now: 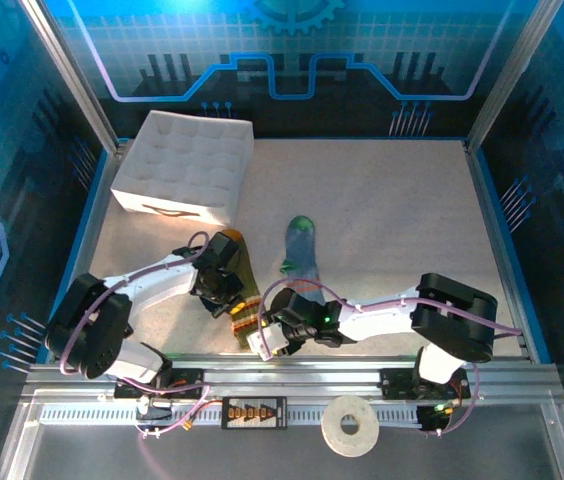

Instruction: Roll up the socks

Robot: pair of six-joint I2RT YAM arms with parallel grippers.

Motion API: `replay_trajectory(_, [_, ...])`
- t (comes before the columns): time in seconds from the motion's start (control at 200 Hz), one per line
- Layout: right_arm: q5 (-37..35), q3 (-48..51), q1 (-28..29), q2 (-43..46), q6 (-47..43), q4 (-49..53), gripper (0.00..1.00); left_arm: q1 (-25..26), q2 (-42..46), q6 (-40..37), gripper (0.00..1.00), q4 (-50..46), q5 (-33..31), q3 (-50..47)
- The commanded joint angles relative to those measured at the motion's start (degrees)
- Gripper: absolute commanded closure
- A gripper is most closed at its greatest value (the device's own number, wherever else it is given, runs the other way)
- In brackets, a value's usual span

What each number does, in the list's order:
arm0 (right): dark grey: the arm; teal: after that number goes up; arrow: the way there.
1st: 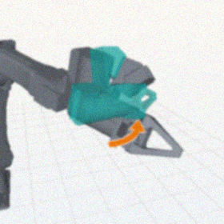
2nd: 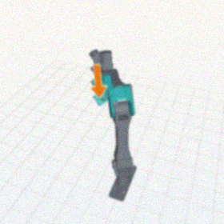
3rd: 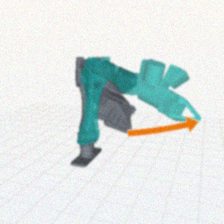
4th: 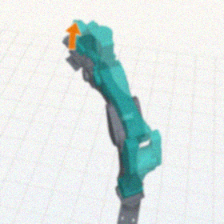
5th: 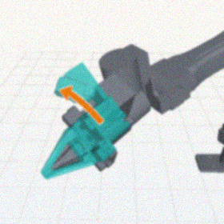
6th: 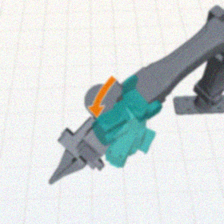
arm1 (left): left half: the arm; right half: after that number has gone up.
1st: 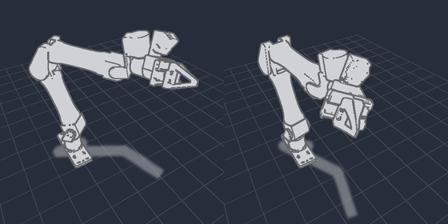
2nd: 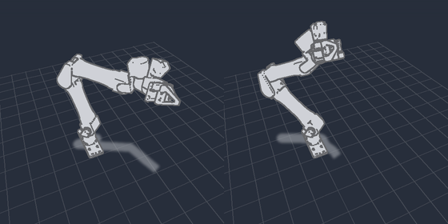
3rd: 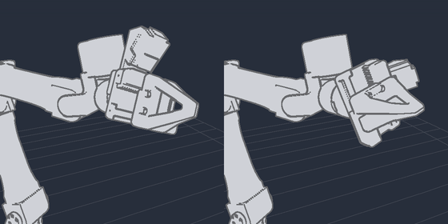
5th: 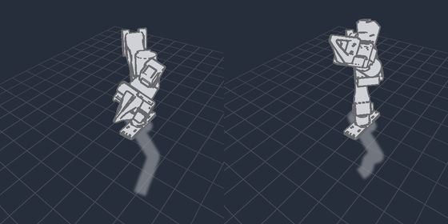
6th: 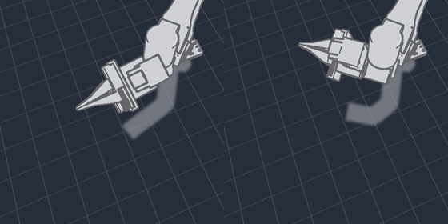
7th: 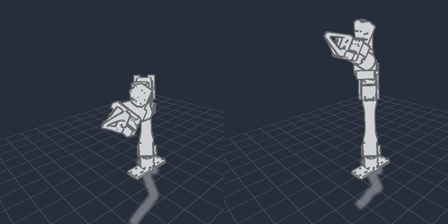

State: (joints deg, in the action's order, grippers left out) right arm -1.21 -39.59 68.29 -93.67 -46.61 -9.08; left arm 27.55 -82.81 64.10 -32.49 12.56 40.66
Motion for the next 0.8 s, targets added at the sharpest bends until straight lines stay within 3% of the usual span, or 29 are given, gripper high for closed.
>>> replay_trajectory(0.0, [-1.2,-1.7,0.7,-2.3,-0.6,-3.0,0.47,0.5,-1.0,-1.5,0.98,0.4,1.7,-0.4])
replay_trajectory(0.135, [-2.4,-2.8,0.7,-4.4,-0.2,-3.5,0.56,0.4,-1.6,-2.6,0.99,0.2,1.6,0.0])
replay_trajectory(0.54, [2.2,-9.0,0.4,-2.6,4.3,5.2,0.99,0.3,-2.8,-4.3,1.00,0.6,0.7,-0.2])
replay_trajectory(0.795, [12.5,-13.3,-3.4,-2.8,12.6,12.8,1.00,-0.2,-1.3,-4.5,1.00,-0.7,-1.4,0.3])
